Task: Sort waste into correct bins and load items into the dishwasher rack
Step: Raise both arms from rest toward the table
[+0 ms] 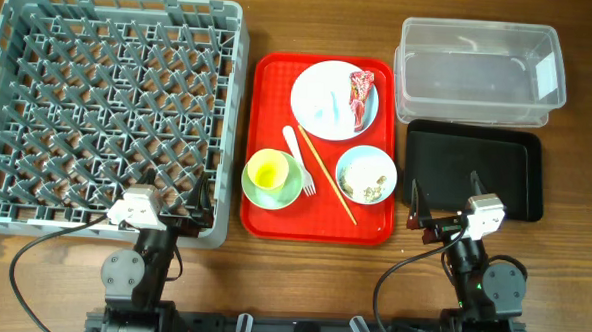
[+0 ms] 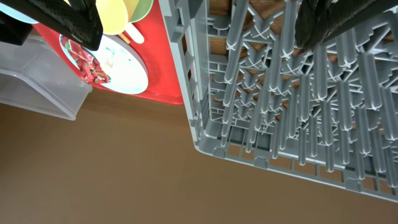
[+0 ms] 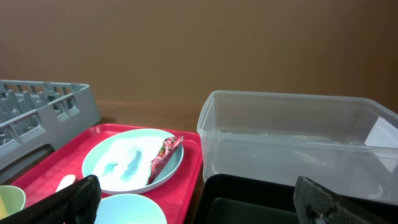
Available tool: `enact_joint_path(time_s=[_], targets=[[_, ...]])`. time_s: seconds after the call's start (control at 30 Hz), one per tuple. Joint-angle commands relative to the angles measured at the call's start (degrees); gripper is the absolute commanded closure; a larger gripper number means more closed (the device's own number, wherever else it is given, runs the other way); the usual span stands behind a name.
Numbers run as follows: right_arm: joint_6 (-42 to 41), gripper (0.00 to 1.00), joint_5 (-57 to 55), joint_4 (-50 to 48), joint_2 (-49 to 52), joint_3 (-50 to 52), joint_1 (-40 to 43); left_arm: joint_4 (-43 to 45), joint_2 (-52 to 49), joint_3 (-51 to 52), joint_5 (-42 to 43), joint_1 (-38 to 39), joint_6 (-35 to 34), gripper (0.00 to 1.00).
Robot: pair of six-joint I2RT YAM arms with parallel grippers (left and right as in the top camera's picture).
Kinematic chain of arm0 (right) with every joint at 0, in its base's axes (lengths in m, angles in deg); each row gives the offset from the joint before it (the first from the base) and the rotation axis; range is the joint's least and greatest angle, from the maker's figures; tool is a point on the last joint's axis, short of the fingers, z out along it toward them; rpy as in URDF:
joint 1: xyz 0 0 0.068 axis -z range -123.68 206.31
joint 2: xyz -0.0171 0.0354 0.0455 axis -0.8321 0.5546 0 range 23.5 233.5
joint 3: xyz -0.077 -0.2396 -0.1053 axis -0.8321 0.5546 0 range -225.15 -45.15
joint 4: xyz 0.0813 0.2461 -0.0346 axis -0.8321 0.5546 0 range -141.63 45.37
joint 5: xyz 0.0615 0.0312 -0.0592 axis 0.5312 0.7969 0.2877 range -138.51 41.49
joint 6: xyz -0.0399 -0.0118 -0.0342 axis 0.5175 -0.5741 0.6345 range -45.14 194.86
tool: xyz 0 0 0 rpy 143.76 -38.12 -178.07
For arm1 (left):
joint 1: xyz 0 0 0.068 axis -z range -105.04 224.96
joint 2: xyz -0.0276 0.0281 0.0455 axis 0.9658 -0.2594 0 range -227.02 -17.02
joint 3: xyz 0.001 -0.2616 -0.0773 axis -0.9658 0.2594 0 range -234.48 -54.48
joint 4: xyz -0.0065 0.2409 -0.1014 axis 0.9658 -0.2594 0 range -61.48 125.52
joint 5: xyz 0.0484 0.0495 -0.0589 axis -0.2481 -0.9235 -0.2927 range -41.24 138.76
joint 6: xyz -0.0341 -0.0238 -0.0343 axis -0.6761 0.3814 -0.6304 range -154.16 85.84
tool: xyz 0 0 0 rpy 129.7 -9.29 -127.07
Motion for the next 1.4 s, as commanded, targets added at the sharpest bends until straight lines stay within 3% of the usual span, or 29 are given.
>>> enact_joint_path(time_s=[0.0,1.37], targets=[[0.79,0.00,-0.57,-0.28,0.00,0.04,-0.24,-0.22,0.22,0.33,-0.15,-0.22,1.16,0.00],[-0.57,0.00,-1.66,2.71,1.18,-1.73,-0.24,-2.01,0.20,-0.50,-1.55,-0.26,1.16,0.00]])
